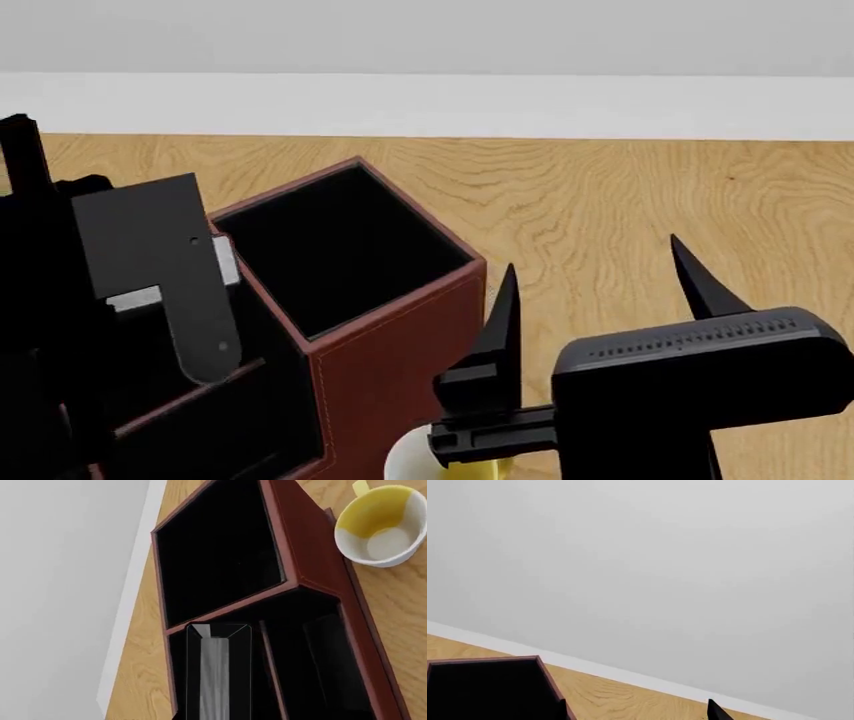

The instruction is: Pick up the book and place it in the front compartment of the caddy.

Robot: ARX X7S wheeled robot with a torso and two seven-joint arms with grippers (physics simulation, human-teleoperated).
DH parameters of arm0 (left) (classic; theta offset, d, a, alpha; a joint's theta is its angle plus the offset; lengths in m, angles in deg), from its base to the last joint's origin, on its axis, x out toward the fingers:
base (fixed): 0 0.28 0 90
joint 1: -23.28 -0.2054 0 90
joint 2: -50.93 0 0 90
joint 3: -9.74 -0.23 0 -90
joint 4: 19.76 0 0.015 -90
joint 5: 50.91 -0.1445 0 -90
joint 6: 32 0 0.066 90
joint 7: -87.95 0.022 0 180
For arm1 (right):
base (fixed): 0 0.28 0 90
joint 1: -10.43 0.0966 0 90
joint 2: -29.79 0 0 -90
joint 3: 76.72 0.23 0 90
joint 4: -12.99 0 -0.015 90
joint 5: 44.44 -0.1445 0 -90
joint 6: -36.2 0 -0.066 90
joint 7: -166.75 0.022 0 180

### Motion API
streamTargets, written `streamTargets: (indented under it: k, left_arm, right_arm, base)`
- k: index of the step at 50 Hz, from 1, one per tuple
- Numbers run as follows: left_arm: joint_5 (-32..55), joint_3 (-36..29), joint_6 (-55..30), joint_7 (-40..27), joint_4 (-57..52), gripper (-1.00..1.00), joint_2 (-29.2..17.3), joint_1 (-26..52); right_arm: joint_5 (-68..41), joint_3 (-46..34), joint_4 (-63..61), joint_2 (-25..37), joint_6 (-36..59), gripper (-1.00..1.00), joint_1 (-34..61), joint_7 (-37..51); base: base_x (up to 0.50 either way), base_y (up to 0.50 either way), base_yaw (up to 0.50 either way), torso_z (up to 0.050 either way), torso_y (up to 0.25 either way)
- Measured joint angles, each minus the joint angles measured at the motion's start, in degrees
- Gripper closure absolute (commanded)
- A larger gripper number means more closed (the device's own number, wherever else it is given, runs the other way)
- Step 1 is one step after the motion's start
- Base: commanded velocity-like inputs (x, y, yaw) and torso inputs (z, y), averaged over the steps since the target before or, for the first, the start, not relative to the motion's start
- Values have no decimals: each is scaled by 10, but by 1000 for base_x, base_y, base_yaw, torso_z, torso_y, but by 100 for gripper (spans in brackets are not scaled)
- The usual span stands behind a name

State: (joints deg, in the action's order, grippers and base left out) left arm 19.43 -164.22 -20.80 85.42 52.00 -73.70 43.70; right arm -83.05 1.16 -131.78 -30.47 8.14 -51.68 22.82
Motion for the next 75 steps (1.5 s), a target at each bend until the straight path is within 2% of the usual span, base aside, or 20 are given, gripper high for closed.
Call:
streamTargets:
  k: [34,75]
  left_arm:
    - [-82,-46,62,28,129,100,31,-42]
    - [-122,-65,134,31,210,100,35,-113]
  right_arm:
    - [-15,1,-4,11,-6,-100,-4,15]
    - [-47,3,-7,20,6,-100,13,38]
  base:
    - [0,0,0,1,2]
    - [0,0,0,0,2]
